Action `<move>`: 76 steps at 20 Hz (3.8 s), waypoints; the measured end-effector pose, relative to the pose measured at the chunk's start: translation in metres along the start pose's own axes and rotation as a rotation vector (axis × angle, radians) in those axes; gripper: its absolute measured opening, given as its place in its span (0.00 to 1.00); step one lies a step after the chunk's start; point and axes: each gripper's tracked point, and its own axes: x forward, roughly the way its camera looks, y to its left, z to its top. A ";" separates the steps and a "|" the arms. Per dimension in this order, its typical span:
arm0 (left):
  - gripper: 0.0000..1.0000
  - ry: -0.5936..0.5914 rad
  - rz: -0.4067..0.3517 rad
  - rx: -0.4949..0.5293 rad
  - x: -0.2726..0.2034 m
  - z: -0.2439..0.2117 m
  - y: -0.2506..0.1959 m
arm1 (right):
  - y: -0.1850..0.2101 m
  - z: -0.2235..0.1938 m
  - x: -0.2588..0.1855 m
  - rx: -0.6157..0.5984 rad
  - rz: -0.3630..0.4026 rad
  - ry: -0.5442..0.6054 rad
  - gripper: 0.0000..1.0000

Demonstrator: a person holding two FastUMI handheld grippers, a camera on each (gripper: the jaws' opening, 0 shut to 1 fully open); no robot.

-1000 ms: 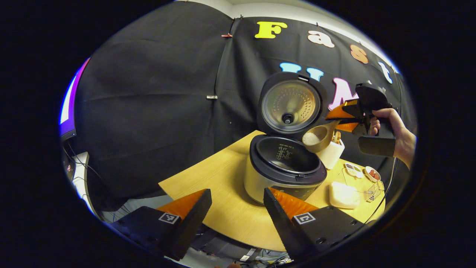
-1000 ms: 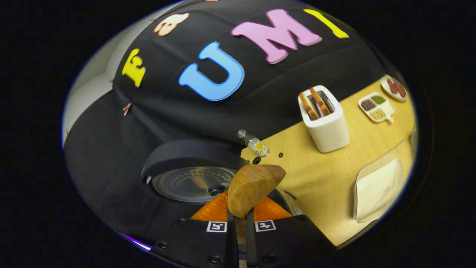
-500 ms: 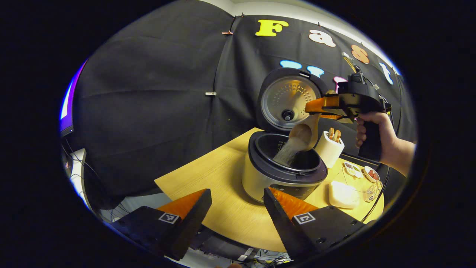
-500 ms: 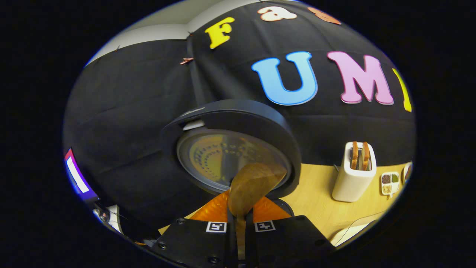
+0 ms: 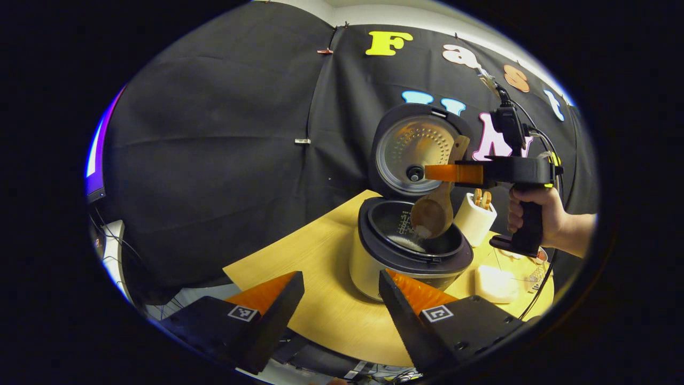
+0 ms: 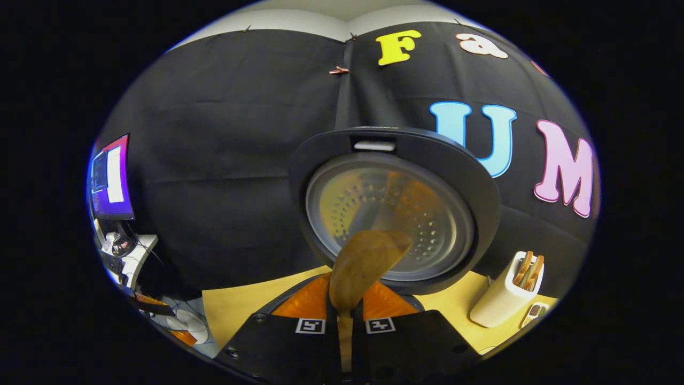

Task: Close the left gripper, press the button to open the rice cooker; take a wooden spoon from the chopstick holder with the right hand, scoop a spoonful of rice and pour it into the rice cooker, then put the wooden spoon back into the chopstick holder.

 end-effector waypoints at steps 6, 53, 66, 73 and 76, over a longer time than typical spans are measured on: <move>0.96 -0.001 0.009 -0.023 -0.002 -0.002 0.000 | 0.032 -0.018 -0.006 -0.172 0.111 0.012 0.12; 0.95 -0.038 -0.229 0.201 -0.027 0.074 -0.261 | -0.465 -0.210 -0.469 0.951 -1.052 -0.177 0.12; 0.95 -0.213 -0.039 0.198 -0.034 0.154 -0.223 | -0.464 -0.287 -0.425 0.981 -1.064 0.009 0.13; 0.95 -0.398 -0.037 0.229 -0.018 0.228 -0.207 | -0.440 -0.274 -0.443 0.900 -1.058 0.057 0.66; 0.95 -0.485 -0.046 0.279 0.003 0.266 -0.203 | -0.414 -0.256 -0.473 0.839 -1.078 0.063 0.99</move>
